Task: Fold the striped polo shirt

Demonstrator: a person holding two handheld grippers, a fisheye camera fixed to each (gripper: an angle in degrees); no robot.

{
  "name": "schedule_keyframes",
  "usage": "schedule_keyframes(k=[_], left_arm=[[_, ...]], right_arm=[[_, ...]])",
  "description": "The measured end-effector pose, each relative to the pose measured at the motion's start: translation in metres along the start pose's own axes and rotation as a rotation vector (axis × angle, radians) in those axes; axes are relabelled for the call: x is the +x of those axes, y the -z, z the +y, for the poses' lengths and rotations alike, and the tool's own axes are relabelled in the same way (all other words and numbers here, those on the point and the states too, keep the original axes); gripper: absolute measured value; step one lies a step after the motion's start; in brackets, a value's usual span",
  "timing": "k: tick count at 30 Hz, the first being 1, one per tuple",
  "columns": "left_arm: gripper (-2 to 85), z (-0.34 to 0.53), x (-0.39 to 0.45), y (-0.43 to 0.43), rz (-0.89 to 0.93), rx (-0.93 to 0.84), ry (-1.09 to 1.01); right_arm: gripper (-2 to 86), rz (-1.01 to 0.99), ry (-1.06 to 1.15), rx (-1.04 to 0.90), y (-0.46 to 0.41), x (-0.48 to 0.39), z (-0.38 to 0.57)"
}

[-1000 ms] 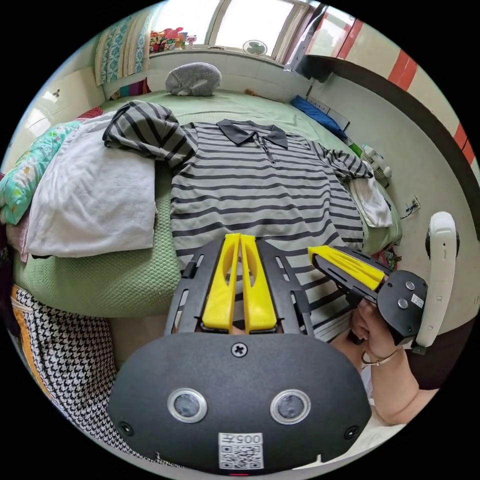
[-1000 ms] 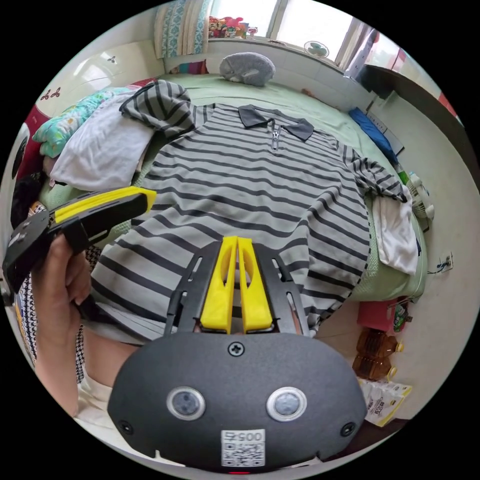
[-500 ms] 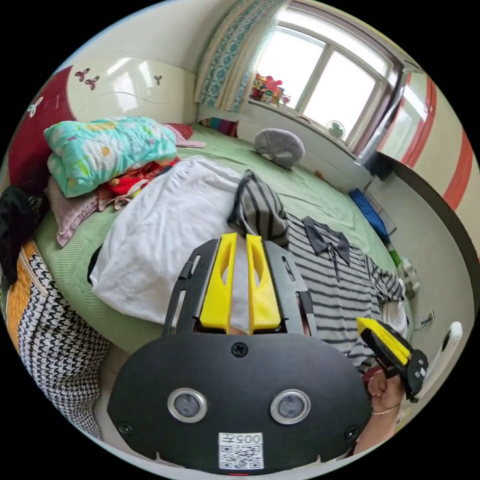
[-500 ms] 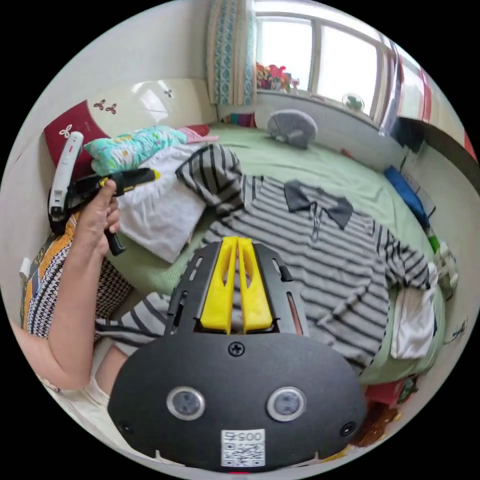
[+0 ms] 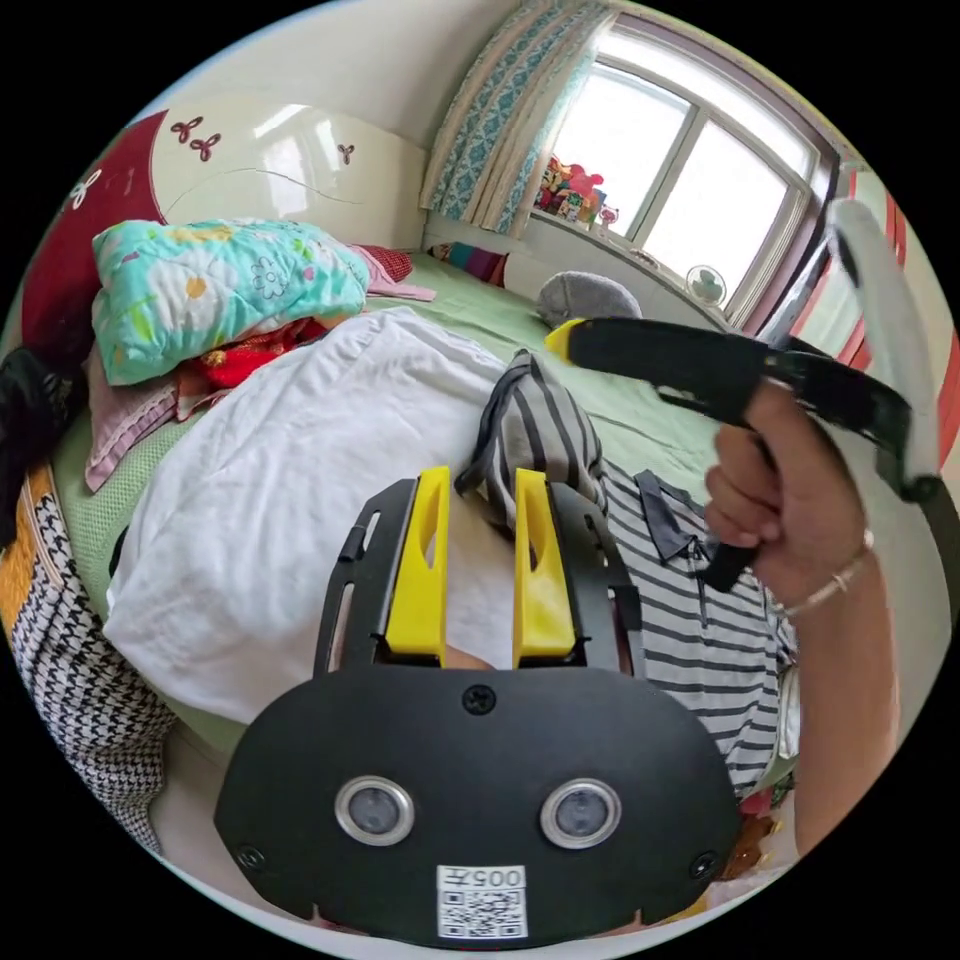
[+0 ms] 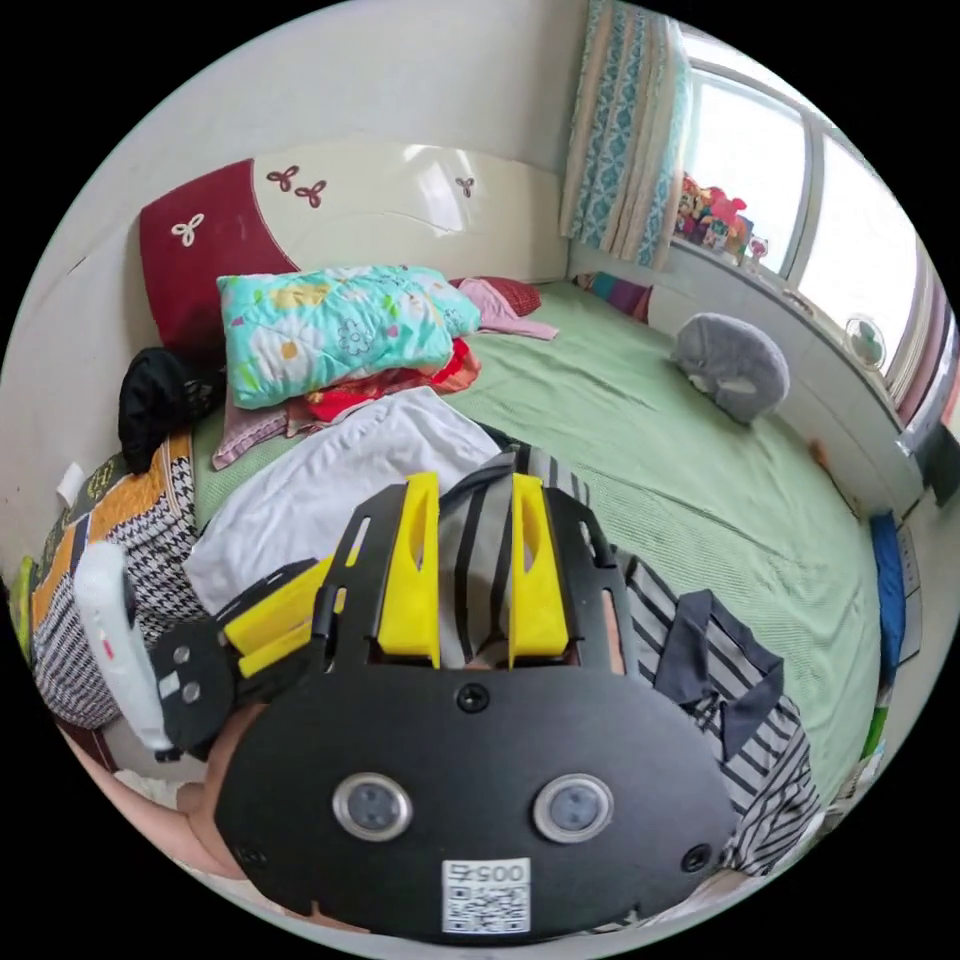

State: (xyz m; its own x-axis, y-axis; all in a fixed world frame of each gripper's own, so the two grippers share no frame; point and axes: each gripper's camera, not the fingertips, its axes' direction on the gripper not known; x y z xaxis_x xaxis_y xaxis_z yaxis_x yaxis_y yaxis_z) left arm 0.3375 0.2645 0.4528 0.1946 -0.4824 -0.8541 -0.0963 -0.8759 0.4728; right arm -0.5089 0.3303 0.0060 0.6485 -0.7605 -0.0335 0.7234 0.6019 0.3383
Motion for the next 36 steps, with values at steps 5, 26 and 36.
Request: schedule_keyframes(k=[5,26,36], left_arm=[[9.4,0.003,-0.017,0.000,-0.003,0.052,0.050],[0.9,0.003,0.005,0.032,0.398,0.170,-0.261],[3.6,-0.012,0.024,-0.012,0.400,0.005,-0.308]], right_arm=[[8.1,-0.034,-0.071,-0.098,-0.048,0.024,-0.050],[1.4,0.057,-0.251,-0.013,0.036,0.121,-0.072],[6.8,0.223,-0.565,-0.252,0.032,0.237,0.034]])
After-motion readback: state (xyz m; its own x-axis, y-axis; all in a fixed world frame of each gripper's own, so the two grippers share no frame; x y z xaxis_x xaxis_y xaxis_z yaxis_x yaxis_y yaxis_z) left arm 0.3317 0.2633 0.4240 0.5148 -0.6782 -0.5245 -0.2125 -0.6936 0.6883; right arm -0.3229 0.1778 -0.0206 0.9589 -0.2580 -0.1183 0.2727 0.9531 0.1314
